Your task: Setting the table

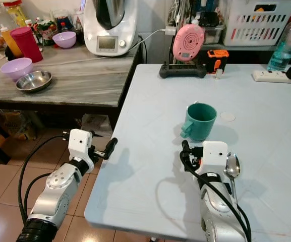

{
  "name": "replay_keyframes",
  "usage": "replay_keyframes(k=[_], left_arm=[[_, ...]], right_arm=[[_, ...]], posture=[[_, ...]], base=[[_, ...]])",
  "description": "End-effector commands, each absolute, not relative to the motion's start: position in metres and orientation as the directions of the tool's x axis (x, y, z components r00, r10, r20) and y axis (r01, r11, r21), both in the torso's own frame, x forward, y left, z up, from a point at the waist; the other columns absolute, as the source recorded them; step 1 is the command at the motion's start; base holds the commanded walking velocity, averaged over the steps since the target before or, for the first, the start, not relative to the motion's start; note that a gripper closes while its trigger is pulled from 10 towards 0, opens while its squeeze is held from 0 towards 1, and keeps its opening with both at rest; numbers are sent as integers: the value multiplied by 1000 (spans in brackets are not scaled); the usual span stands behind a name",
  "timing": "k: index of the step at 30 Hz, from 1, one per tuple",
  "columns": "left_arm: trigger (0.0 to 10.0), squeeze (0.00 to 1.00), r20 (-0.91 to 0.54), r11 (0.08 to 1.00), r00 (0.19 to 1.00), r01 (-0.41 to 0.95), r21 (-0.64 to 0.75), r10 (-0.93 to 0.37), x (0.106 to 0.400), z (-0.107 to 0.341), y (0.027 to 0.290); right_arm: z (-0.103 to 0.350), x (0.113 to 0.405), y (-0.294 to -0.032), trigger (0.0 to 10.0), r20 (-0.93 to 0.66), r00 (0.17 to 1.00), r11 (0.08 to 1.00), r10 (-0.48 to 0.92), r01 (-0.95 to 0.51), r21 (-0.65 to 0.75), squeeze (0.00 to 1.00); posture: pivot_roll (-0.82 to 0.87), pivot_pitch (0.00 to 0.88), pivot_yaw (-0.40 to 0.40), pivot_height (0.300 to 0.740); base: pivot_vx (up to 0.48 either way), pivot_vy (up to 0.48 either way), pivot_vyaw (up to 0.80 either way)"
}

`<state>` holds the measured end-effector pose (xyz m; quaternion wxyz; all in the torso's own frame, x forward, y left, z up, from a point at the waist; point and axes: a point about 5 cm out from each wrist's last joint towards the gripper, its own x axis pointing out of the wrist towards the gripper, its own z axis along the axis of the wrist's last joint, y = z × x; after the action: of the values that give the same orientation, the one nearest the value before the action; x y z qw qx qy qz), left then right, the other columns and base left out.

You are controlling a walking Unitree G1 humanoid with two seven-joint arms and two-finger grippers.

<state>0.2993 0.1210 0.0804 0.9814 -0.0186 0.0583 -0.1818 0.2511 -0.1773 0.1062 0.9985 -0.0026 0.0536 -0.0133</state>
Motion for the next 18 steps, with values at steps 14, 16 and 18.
replay_keyframes(k=[14, 16, 18], left_arm=[[10000, 0, -118, 935, 928, 352, -40, -354, 298, 81, 124], [10000, 0, -114, 934, 927, 357, -37, -358, 298, 81, 124], [10000, 0, -106, 931, 925, 364, -32, -365, 298, 82, 123]], right_arm=[[105, 251, -178, 10000, -108, 993, 999, -38, 37, -8, 0], [105, 251, -179, 10000, -108, 993, 999, -40, 39, -8, 0], [105, 251, -179, 10000, -109, 993, 999, -40, 40, -8, 0]], posture=[[-334, 0, 85, 740], [-334, 0, 85, 740], [-334, 0, 86, 740]], base=[[-255, 0, 0], [0, 0, 0], [0, 0, 0]])
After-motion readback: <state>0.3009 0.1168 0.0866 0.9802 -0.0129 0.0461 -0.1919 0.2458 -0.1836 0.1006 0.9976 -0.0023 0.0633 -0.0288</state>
